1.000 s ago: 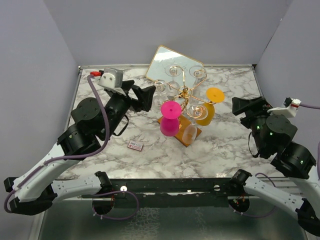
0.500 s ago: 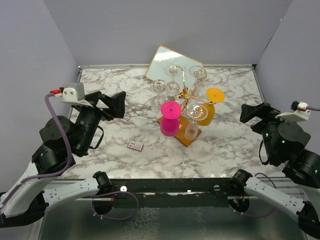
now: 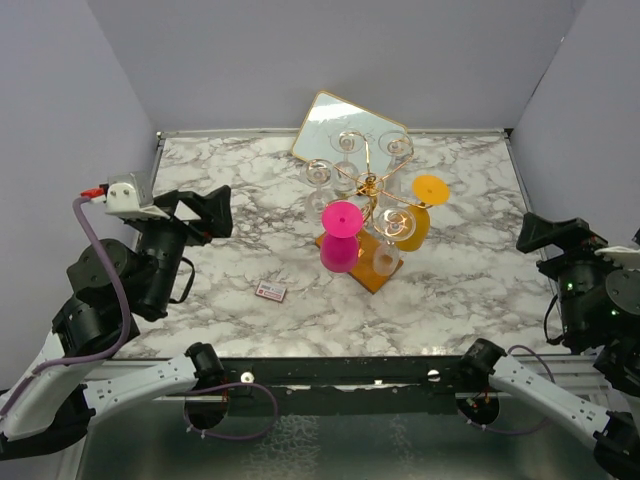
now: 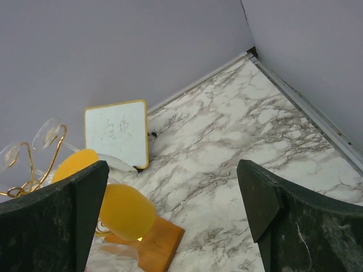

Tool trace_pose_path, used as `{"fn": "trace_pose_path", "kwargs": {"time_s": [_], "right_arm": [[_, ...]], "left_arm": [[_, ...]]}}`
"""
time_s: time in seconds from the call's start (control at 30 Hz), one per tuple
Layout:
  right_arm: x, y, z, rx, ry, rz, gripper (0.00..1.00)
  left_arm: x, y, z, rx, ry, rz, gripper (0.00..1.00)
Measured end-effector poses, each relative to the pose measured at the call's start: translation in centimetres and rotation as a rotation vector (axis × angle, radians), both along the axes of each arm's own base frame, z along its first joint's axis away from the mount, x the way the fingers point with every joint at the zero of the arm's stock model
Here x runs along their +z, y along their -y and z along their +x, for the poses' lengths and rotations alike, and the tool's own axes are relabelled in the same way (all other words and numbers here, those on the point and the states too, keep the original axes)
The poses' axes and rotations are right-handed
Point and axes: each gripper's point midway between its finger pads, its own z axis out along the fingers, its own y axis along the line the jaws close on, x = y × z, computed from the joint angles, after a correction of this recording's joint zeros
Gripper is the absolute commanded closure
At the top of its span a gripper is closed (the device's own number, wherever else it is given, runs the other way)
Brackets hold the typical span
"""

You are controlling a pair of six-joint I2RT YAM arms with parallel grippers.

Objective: Place the wine glass upside down on the wine glass rack

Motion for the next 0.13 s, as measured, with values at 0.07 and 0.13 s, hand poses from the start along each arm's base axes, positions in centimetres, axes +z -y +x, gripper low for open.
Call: {"fn": "trace_pose_path", "kwargs": {"time_s": [0.07, 0.13], "right_arm": [[0.01, 0.09, -0.04, -0.003, 0.001, 0.001, 0.02], [0.01, 0.08, -0.04, -0.003, 0.001, 0.001, 0.02]], "left_arm": [[-0.11, -0.17, 0.04, 0.010, -0.004, 0.003, 0.01], [-0.17, -0.26, 0.12, 0.020, -0.006, 0.006, 0.01]]}}
